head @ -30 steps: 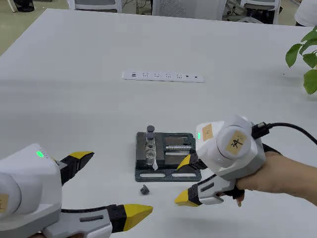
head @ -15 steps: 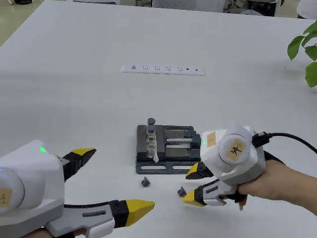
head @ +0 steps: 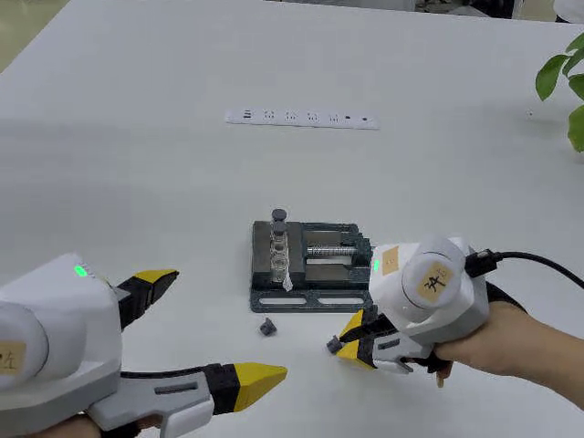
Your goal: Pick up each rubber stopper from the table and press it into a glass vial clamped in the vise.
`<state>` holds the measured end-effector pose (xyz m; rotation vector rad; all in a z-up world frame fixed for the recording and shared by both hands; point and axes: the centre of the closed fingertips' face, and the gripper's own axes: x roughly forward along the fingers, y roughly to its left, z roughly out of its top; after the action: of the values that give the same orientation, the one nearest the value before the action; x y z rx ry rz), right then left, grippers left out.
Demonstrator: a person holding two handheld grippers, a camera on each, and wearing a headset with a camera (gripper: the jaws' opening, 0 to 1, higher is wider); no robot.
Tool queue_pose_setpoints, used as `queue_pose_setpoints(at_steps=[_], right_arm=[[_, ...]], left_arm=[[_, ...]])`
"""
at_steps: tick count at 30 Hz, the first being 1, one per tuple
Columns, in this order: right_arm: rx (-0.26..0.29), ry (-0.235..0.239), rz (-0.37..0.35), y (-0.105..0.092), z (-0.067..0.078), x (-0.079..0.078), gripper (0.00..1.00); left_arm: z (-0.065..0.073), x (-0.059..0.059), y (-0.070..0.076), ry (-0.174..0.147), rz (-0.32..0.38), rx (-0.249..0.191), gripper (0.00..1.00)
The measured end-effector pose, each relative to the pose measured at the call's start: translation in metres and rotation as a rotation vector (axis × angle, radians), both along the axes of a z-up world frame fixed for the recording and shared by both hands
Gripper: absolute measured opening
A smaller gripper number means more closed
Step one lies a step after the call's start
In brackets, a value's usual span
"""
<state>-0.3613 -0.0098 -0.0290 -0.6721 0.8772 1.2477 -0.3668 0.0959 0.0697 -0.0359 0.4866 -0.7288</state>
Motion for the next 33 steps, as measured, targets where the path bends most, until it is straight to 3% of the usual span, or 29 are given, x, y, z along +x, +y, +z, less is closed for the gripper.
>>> queue_pose_setpoints(at_steps=[5, 7, 13, 21, 26, 30, 32, 33], right_arm=[[0.001, -0.014, 0.007, 0.0, 0.001, 0.0, 0.01], [0.008, -0.042, 0.01, 0.0, 0.004, 0.005, 0.0], [0.006, -0.021, 0.018, 0.001, 0.002, 0.003, 0.0], [0.005, -0.042, 0.034, 0.0, 0.005, 0.003, 0.0], [0.016, -0.105, 0.052, 0.0, 0.018, 0.007, 0.0], [0.039, -0.227, 0.099, 0.003, 0.043, 0.015, 0.0], [0.044, -0.254, 0.115, 0.004, 0.053, 0.016, 0.0], [0.052, -0.3, 0.132, 0.006, 0.064, 0.02, 0.0]], left_arm=[[-0.001, -0.001, -0.001, 0.002, -0.001, 0.001, 0.95], [0.0, -0.001, -0.001, 0.002, -0.001, -0.001, 0.95], [0.0, -0.001, -0.002, 0.002, 0.002, -0.001, 0.95], [-0.003, -0.002, -0.003, 0.014, -0.001, -0.007, 0.94], [-0.002, -0.002, -0.005, 0.039, -0.001, -0.043, 0.91], [0.001, 0.001, -0.008, 0.056, -0.006, -0.076, 0.87], [0.003, 0.003, -0.008, 0.061, -0.009, -0.09, 0.84], [0.004, 0.004, -0.01, 0.072, -0.019, -0.1, 0.82]])
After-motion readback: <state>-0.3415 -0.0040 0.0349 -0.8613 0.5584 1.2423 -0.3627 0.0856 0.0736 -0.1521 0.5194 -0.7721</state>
